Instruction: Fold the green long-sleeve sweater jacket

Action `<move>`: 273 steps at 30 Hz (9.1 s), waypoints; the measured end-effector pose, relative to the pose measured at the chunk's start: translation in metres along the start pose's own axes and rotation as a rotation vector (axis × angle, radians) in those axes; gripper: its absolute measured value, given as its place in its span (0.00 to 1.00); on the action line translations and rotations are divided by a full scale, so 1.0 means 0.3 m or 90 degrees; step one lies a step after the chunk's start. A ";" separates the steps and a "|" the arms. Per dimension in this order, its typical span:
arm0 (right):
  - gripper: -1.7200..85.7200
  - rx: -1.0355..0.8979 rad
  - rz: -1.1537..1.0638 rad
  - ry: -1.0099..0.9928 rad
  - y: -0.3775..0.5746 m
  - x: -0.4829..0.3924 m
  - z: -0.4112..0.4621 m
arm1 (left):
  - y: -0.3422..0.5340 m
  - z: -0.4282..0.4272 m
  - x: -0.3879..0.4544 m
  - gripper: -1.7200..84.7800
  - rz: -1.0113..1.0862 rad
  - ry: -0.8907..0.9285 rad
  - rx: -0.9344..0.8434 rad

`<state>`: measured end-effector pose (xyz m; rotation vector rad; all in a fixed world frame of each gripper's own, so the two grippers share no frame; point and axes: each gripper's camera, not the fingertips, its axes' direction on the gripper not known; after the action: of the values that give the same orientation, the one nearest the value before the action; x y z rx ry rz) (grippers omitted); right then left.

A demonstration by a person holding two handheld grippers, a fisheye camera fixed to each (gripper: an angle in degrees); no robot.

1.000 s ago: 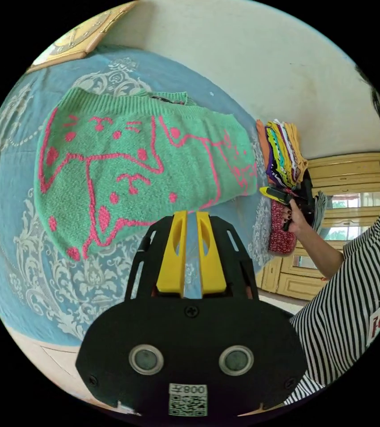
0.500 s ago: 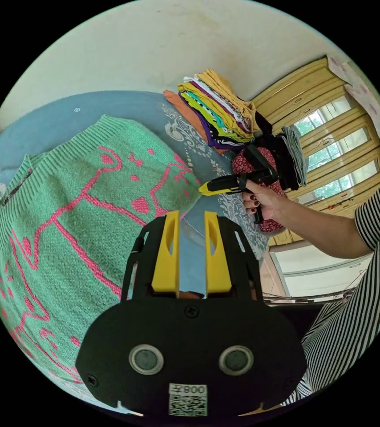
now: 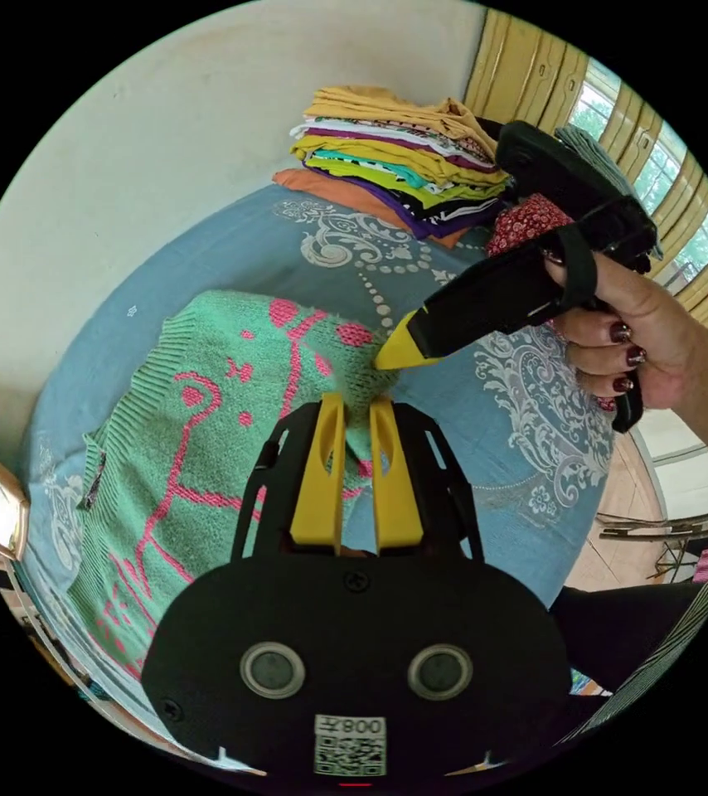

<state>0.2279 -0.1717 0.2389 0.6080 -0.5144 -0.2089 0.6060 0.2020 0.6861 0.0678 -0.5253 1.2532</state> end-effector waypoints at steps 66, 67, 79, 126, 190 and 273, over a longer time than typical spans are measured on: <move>0.11 -0.300 -0.217 0.046 -0.573 -1.959 2.134 | 2.805 -0.389 -0.641 0.09 -0.744 0.371 0.446; 0.11 -0.300 -0.223 0.053 -0.569 -1.978 2.146 | 2.869 -0.359 -0.640 0.09 -0.760 0.401 0.473; 0.09 -0.248 -0.339 0.082 -0.461 -2.313 2.180 | 3.229 -0.245 -0.602 0.08 -0.859 0.422 0.494; 0.22 -0.228 0.051 -0.165 0.085 -1.077 1.468 | 3.211 0.008 -0.738 0.24 -0.790 0.524 0.380; 0.11 0.139 0.134 -0.075 1.830 0.704 -2.051 | -0.418 -0.580 0.666 0.14 -0.341 0.725 0.147; 0.02 -0.233 -0.087 0.236 1.588 1.053 -3.236 | -3.044 -0.615 1.129 0.02 -0.134 0.281 -0.284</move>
<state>1.0191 0.5828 -0.0330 0.3119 -0.0702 -0.3041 1.5767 0.2646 0.8764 -0.5069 -0.3883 0.8852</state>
